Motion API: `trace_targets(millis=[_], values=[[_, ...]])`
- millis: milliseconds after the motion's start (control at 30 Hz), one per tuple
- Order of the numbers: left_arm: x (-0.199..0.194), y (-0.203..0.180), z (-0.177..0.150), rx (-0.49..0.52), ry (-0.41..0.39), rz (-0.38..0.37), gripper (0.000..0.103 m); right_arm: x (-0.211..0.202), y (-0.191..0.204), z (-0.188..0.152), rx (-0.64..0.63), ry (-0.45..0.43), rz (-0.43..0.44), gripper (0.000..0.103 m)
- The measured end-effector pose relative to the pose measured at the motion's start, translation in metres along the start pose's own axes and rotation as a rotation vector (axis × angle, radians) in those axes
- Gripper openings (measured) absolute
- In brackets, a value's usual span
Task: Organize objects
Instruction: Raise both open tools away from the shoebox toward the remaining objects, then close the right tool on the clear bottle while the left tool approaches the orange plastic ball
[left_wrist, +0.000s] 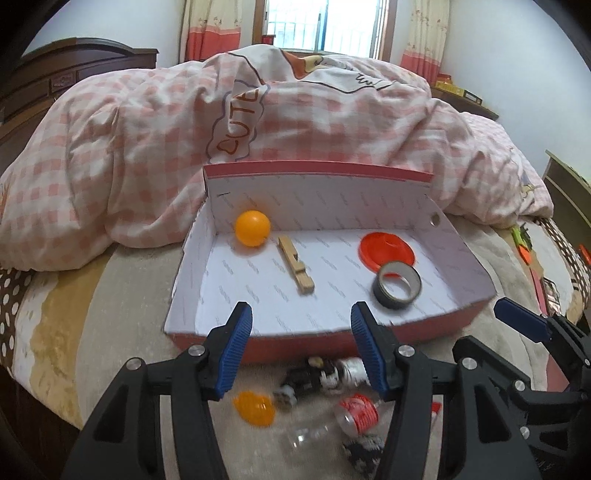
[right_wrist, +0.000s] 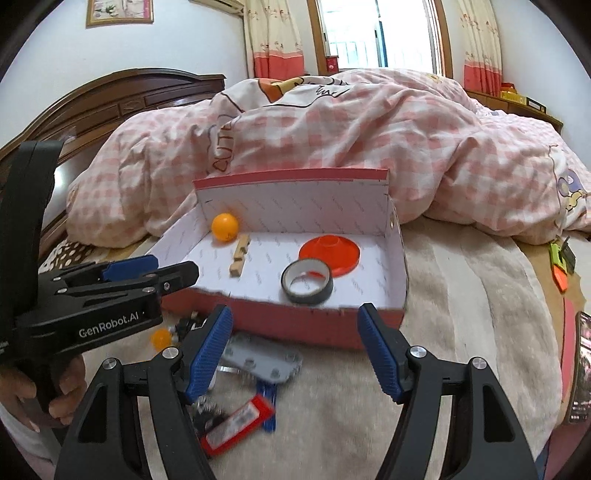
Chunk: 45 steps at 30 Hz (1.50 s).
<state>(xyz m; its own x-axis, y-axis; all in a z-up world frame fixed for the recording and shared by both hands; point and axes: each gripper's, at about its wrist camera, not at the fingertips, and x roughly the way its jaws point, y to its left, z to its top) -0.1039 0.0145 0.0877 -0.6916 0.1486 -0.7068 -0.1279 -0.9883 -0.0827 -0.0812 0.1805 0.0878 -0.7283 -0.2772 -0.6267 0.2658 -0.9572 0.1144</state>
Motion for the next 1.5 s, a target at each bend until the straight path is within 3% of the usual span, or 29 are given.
trace_targets(millis=[633, 867, 1033, 1300, 1500], values=[[-0.034, 0.003, -0.054, 0.032, -0.016, -0.031, 0.056, -0.013, -0.007, -0.056, 0.011, 0.078, 0.035, 0.072], [-0.027, 0.016, -0.07, 0.027, 0.01, 0.006, 0.056, -0.01, 0.002, -0.07, -0.01, 0.116, 0.067, 0.072], [-0.014, 0.028, -0.074, 0.013, 0.026, 0.036, 0.056, -0.007, 0.007, -0.073, -0.023, 0.13, 0.076, 0.072], [-0.017, 0.029, -0.079, 0.017, 0.019, -0.038, 0.056, -0.002, 0.011, -0.075, -0.03, 0.148, 0.086, 0.072], [-0.015, 0.031, -0.08, 0.039, 0.017, -0.002, 0.056, -0.004, 0.02, -0.069, -0.078, 0.129, 0.094, 0.072]])
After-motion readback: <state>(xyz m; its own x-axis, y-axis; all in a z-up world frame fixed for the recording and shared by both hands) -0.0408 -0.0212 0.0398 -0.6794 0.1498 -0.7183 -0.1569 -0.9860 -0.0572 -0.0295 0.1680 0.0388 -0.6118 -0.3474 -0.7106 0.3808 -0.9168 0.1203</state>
